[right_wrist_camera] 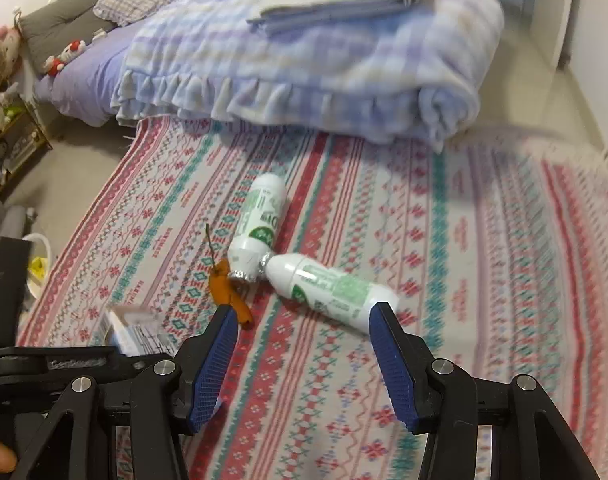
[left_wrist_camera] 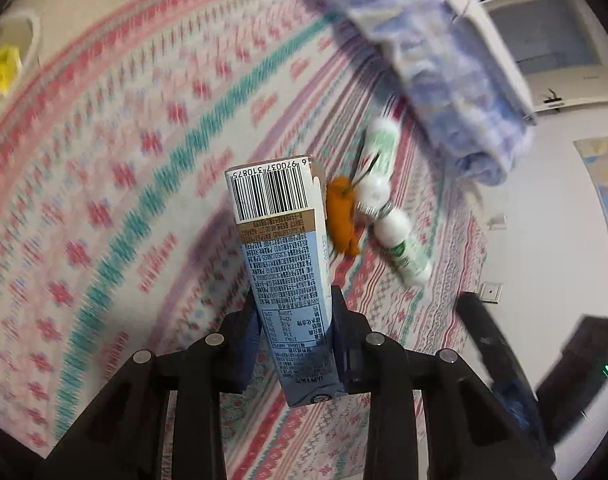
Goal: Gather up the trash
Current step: 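Hold the carton in the left tool while the right tool grasps the orange peel, then carry carton and orange peel to the wastebasket and release both inside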
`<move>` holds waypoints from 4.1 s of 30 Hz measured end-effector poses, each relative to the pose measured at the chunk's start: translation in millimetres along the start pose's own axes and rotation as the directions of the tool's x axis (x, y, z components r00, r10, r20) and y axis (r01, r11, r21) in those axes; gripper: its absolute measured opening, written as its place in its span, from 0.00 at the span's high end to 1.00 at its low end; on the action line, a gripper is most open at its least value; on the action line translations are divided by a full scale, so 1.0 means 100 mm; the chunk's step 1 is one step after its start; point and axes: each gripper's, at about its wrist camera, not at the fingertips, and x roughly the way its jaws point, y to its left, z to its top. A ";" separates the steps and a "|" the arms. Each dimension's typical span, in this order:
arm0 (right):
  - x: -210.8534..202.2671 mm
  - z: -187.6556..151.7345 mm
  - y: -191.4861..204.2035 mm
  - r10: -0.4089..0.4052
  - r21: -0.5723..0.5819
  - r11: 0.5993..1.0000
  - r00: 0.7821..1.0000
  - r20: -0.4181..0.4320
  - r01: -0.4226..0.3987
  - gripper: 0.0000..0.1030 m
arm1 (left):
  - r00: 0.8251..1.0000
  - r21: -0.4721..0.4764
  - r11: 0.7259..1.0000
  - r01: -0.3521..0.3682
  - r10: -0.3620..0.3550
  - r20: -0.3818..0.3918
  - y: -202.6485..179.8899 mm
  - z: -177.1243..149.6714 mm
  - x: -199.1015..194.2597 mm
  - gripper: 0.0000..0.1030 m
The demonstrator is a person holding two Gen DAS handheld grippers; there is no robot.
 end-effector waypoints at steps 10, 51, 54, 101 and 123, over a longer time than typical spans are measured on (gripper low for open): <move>0.59 0.08 0.32 0.096 -0.026 0.995 0.987 -0.126 -0.100 0.43 | 1.000 -0.048 0.999 -0.021 0.022 0.006 0.46 0.17 -0.29 0.68; 0.70 0.13 1.11 0.182 -0.018 0.983 0.977 -0.113 -0.185 0.87 | 0.952 0.277 0.919 -0.283 0.232 0.202 0.35 0.24 -0.76 0.67; 0.66 0.12 1.17 0.189 -0.022 0.981 0.977 -0.101 -0.192 0.87 | 0.951 0.273 0.919 -0.283 0.231 0.207 0.41 0.26 -0.82 0.67; 1.42 -0.08 3.85 0.446 -0.357 0.763 0.838 -0.314 -0.539 0.86 | 0.903 -0.223 0.936 -0.273 0.329 0.276 2.94 1.42 -2.06 0.67; 2.13 -0.01 4.02 0.386 -0.316 0.813 0.859 -0.337 -0.489 0.59 | 0.926 -0.238 0.939 -0.250 0.303 0.223 2.91 1.43 -1.86 0.67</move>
